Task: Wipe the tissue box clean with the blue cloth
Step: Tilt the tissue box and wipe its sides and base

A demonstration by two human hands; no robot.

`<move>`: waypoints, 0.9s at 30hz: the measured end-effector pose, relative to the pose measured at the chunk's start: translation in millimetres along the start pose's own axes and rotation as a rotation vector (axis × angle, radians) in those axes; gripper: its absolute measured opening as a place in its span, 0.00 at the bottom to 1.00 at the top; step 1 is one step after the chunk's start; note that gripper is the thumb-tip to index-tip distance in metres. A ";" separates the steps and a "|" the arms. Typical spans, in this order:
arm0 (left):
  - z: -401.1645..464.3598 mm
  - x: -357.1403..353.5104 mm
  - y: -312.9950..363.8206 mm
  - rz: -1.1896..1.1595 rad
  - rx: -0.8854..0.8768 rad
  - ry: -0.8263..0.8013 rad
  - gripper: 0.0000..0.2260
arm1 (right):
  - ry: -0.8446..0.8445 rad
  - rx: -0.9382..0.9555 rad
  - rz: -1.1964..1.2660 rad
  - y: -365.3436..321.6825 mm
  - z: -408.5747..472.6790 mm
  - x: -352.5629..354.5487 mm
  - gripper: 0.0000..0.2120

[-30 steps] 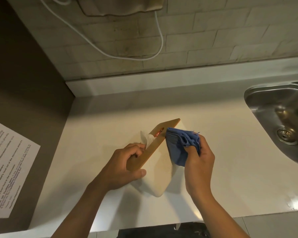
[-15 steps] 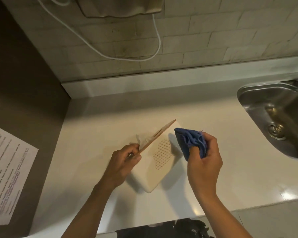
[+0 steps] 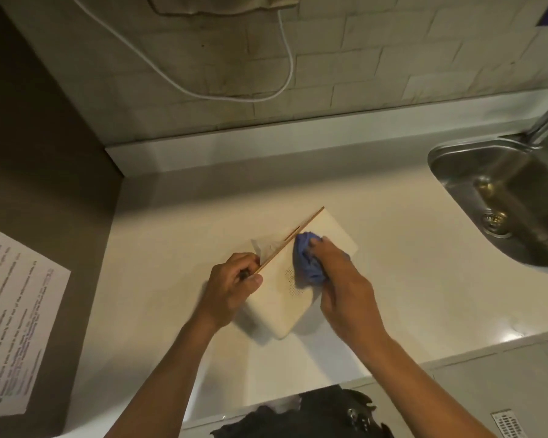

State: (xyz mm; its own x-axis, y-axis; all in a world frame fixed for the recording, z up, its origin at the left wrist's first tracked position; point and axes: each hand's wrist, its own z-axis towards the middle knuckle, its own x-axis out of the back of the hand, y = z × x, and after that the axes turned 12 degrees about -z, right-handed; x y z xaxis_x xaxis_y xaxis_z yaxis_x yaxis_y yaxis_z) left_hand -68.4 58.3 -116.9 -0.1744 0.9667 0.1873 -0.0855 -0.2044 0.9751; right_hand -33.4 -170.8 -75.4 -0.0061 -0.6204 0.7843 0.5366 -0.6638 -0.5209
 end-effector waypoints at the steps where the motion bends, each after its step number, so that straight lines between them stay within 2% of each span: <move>1: 1.5 0.1 1.0 0.013 -0.001 -0.010 0.18 | 0.036 -0.082 0.008 6.3 10.5 3.9 0.27; 2: 3.5 0.0 1.6 0.017 -0.006 -0.018 0.18 | 0.072 -0.150 0.011 9.7 18.6 6.2 0.28; 4: 7.0 -0.9 1.0 0.006 -0.014 -0.008 0.19 | 0.091 -0.159 0.000 0.9 21.1 0.2 0.28; 7: 8.2 4.4 -3.1 -0.020 -0.017 0.057 0.25 | -0.002 0.026 -0.022 -29.0 -10.2 -30.4 0.27; 9: 7.4 8.8 -4.0 -0.021 -0.025 0.068 0.24 | 0.008 0.101 -0.021 -31.5 -24.7 -37.2 0.20; 11: 7.0 10.2 -2.0 -0.032 -0.026 0.058 0.24 | 0.008 0.083 -0.012 -14.3 -9.8 -28.0 0.15; 14: 9.3 7.8 2.7 -0.033 -0.038 0.060 0.24 | 0.115 -0.043 -0.076 6.0 24.2 -9.3 0.19; 17: 14.5 8.0 6.8 -0.024 -0.063 0.051 0.24 | 0.113 -0.158 0.008 -3.2 31.2 -7.9 0.08; 19: 15.3 13.5 6.0 -0.003 -0.058 0.034 0.25 | 0.087 -0.179 0.220 -22.1 14.0 -21.6 0.13; 20: 15.2 17.0 5.7 0.021 -0.043 0.008 0.24 | 0.085 -0.150 0.210 -33.2 5.8 -23.4 0.14; 22: 13.8 25.0 8.0 0.068 0.022 -0.067 0.20 | 0.084 0.030 0.041 -43.5 -14.9 -24.3 0.15; 24: 12.2 31.9 12.9 0.131 0.048 -0.163 0.15 | 0.114 -0.078 0.094 -38.6 -8.5 -16.9 0.18; 27: 11.1 33.8 22.3 0.169 0.088 -0.236 0.23 | 0.141 -0.306 0.411 -29.5 8.1 -0.2 0.15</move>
State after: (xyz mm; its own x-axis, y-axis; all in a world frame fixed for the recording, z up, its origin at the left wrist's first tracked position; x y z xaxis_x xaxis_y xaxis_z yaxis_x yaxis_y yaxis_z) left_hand -65.2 88.1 -87.5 0.0547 0.9314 0.3599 0.0124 -0.3610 0.9325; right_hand -42.3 -147.8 -57.5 0.0282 -0.8914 0.4523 0.2481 -0.4320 -0.8671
